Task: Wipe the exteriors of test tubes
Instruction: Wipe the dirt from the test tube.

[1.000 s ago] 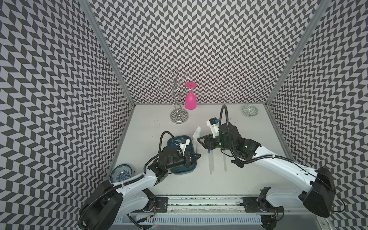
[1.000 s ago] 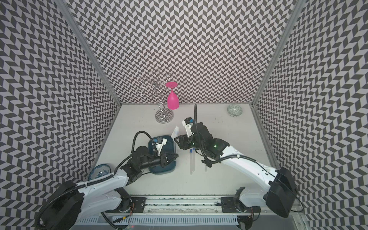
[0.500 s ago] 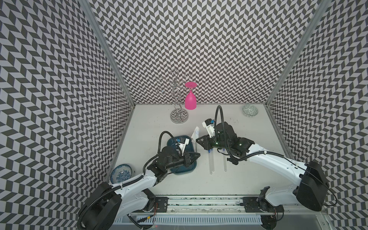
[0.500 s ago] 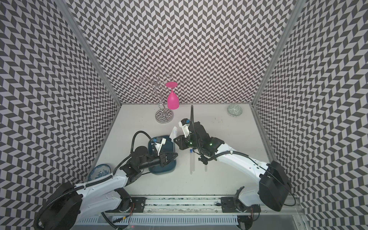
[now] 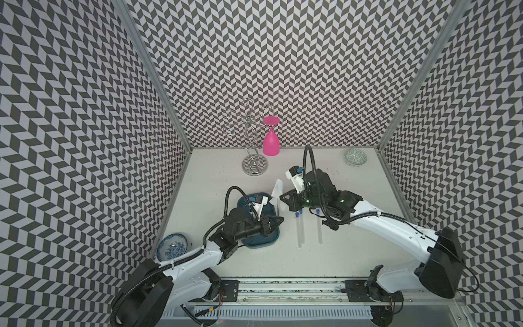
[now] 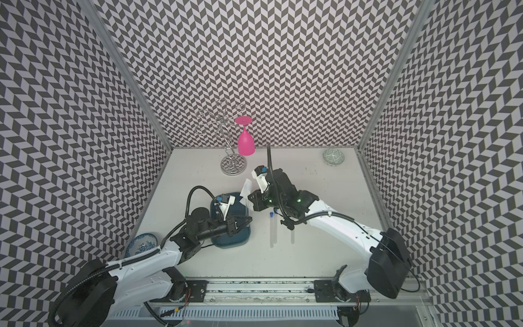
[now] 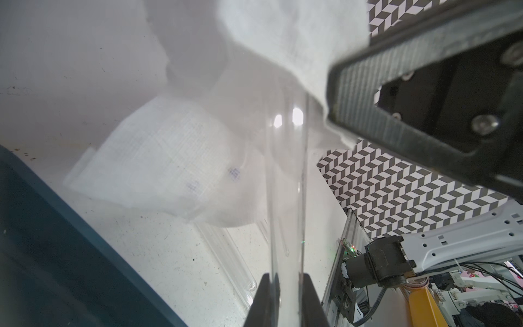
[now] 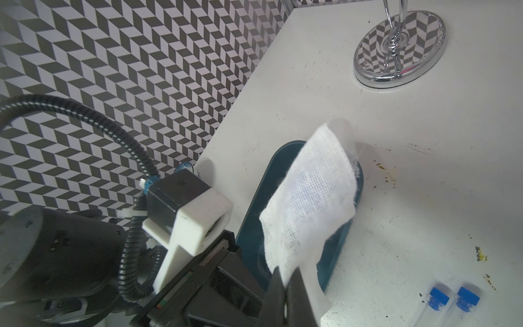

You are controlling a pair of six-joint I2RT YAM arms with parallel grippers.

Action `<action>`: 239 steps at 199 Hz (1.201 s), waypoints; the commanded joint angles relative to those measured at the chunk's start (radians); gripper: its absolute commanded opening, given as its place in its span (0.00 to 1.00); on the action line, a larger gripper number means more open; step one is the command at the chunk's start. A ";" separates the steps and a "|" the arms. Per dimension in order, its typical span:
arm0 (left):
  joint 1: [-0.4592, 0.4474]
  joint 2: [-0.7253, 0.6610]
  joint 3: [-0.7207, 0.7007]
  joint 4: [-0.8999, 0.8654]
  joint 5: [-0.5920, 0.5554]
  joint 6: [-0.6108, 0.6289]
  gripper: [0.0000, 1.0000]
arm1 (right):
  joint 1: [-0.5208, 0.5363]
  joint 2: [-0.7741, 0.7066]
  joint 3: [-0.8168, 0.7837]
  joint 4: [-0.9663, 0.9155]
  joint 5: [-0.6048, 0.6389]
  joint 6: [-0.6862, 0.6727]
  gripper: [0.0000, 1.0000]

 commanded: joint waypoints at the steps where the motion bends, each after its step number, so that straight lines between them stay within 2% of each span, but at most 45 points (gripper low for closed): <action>1: 0.000 -0.005 0.005 0.032 0.009 0.003 0.08 | 0.021 -0.012 0.024 -0.026 -0.002 -0.053 0.00; 81: 0.000 0.013 0.025 0.028 0.009 0.003 0.08 | 0.072 -0.017 -0.011 -0.075 -0.016 -0.096 0.00; 132: 0.001 0.012 0.028 0.021 0.005 0.000 0.08 | 0.060 -0.028 -0.043 -0.107 0.152 -0.025 0.00; 146: 0.000 0.012 0.031 0.020 0.006 -0.001 0.08 | 0.051 -0.032 -0.049 -0.072 0.133 -0.017 0.00; 171: 0.000 0.013 0.032 0.018 0.006 0.000 0.08 | 0.048 -0.028 -0.054 -0.001 0.093 -0.005 0.08; 239: 0.000 -0.016 0.013 0.015 -0.008 0.000 0.08 | 0.010 -0.034 -0.125 0.156 -0.014 0.038 0.21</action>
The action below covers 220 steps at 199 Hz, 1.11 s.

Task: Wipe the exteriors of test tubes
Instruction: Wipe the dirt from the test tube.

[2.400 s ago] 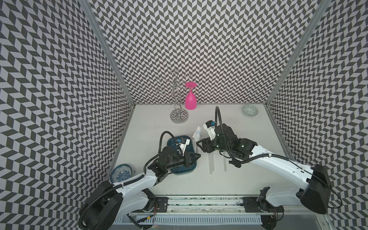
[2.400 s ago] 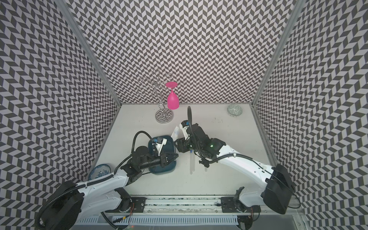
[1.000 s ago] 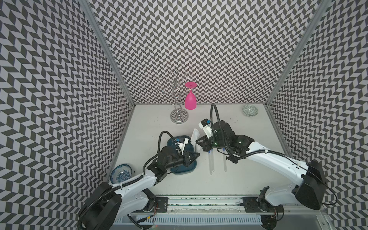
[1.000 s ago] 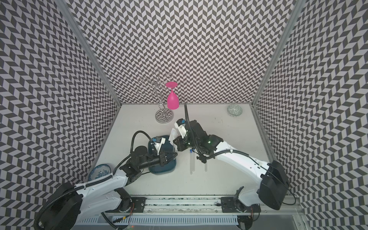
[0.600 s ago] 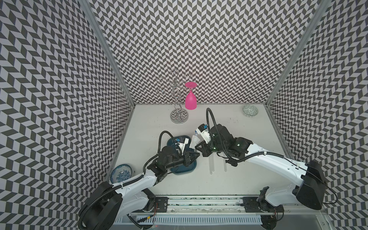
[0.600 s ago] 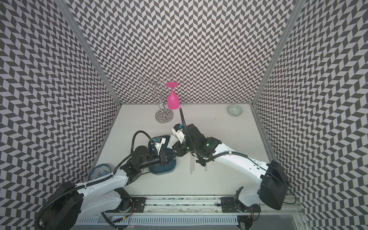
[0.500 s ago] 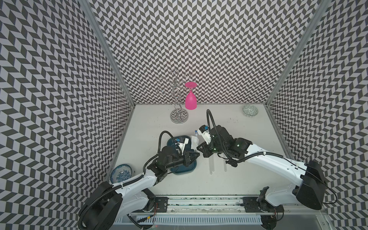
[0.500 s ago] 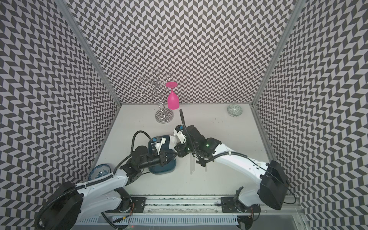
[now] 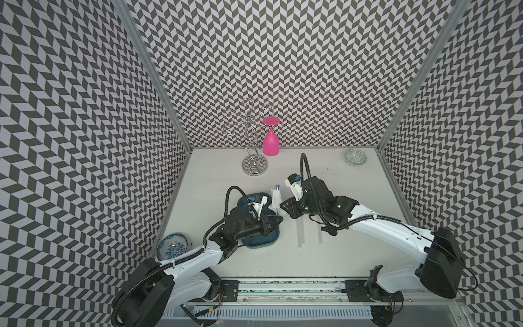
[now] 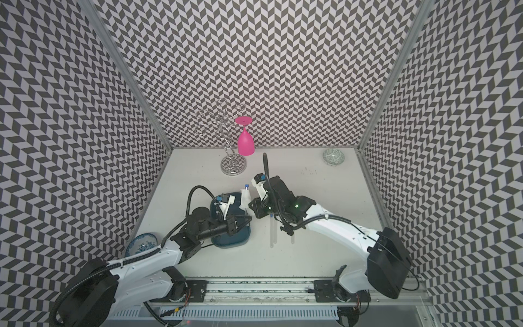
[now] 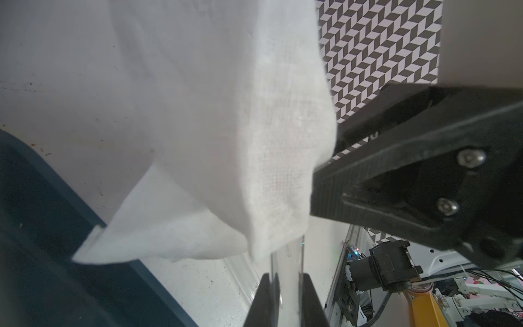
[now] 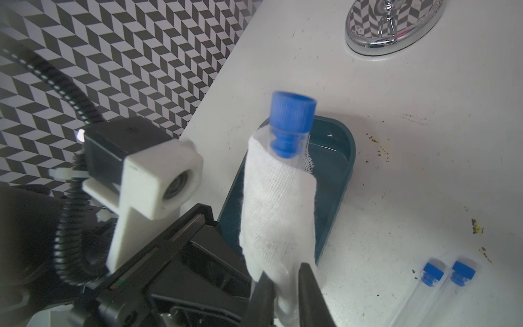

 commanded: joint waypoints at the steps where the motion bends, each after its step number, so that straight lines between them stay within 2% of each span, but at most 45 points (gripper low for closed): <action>1: -0.005 -0.026 0.010 0.028 0.010 0.006 0.08 | -0.012 -0.032 -0.030 0.124 -0.051 0.025 0.21; 90: 0.000 -0.021 0.008 0.029 0.018 0.010 0.08 | -0.023 -0.072 -0.088 0.218 -0.119 0.056 0.35; 115: 0.000 -0.018 0.007 0.038 0.022 0.007 0.08 | -0.025 -0.062 -0.111 0.287 -0.114 0.085 0.35; 163: 0.001 -0.023 0.007 0.033 0.025 0.008 0.08 | -0.025 0.025 -0.084 0.341 -0.135 0.119 0.27; 220: 0.000 -0.023 0.009 0.031 0.030 0.007 0.08 | -0.063 0.067 -0.041 0.421 -0.096 0.127 0.18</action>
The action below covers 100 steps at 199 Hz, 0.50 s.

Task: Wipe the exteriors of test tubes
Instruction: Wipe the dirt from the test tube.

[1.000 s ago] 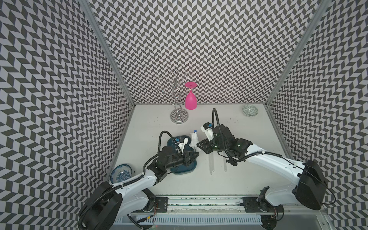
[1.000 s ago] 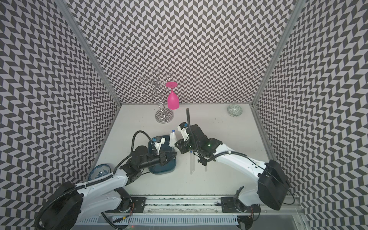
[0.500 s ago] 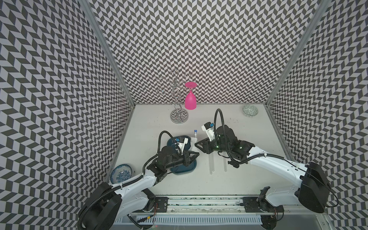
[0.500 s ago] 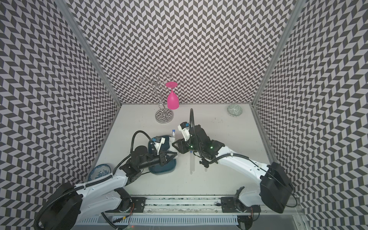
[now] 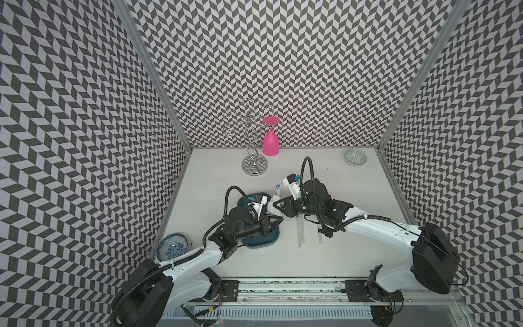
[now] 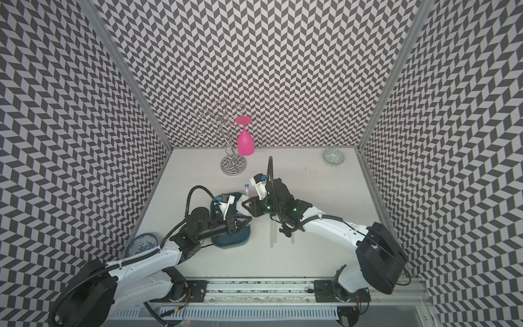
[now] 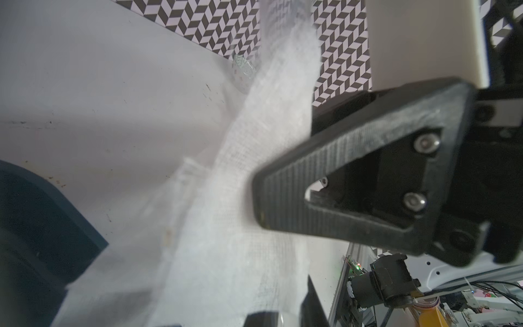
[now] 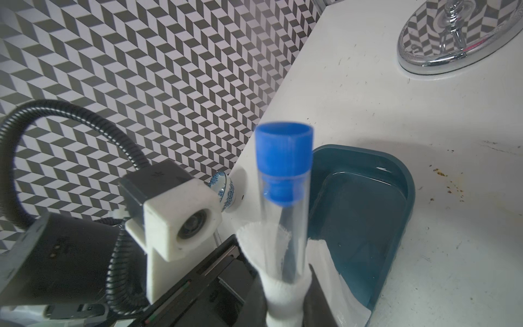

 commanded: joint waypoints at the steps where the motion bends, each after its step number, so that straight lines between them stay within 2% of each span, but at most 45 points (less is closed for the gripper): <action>1: -0.002 -0.012 0.009 0.023 0.019 0.006 0.08 | -0.033 0.020 0.059 0.107 0.021 0.000 0.18; 42: -0.002 -0.009 0.014 0.024 0.022 0.006 0.08 | -0.099 0.043 0.094 0.183 -0.026 -0.001 0.17; 100: -0.002 0.009 0.025 0.026 0.038 0.008 0.08 | -0.125 0.080 0.123 0.264 -0.060 -0.001 0.19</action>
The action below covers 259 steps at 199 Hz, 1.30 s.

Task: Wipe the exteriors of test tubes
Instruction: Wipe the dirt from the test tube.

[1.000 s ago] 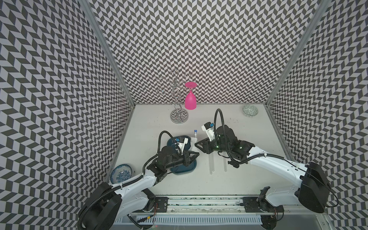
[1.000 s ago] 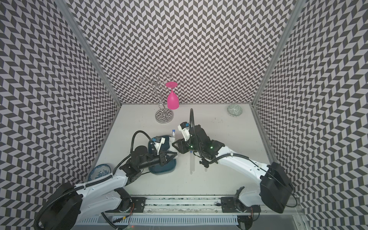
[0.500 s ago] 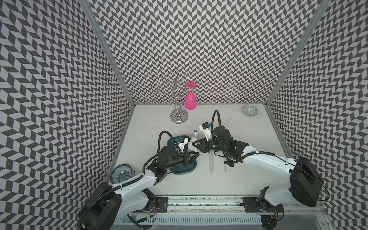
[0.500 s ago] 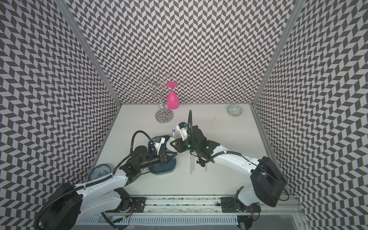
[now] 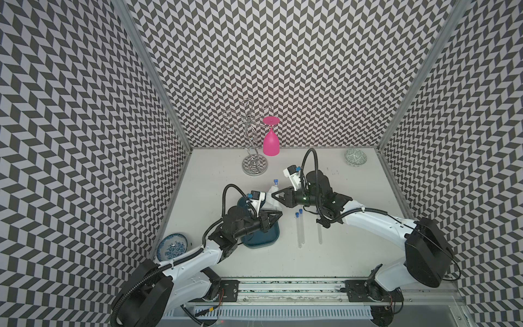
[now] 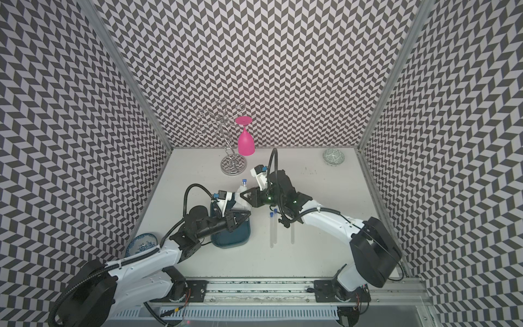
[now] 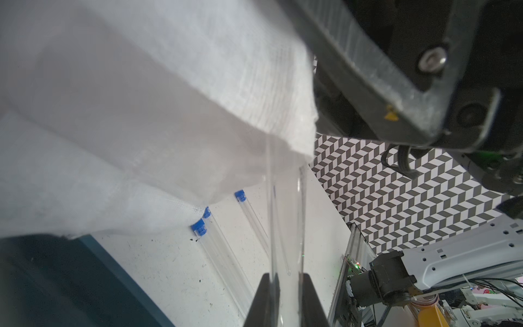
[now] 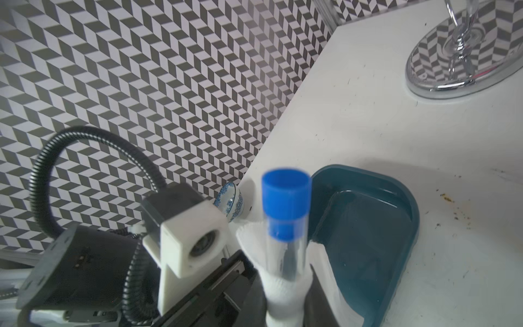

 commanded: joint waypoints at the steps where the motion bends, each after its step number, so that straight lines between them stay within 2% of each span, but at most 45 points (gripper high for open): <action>1: -0.013 0.005 0.010 -0.009 0.074 0.008 0.08 | -0.040 0.018 0.051 0.161 0.063 -0.015 0.19; 51: -0.012 0.004 0.013 -0.008 0.072 0.005 0.08 | -0.047 0.045 0.060 0.147 0.004 -0.014 0.19; 153: -0.008 -0.007 0.003 -0.008 0.060 0.007 0.08 | 0.044 -0.079 -0.226 0.164 0.008 0.049 0.19; 210: -0.007 -0.014 -0.001 -0.010 0.058 0.006 0.08 | 0.047 -0.081 -0.262 0.189 -0.011 0.074 0.19; 259: -0.007 -0.020 -0.003 -0.014 0.059 0.008 0.08 | 0.031 -0.060 -0.198 0.182 -0.039 0.052 0.20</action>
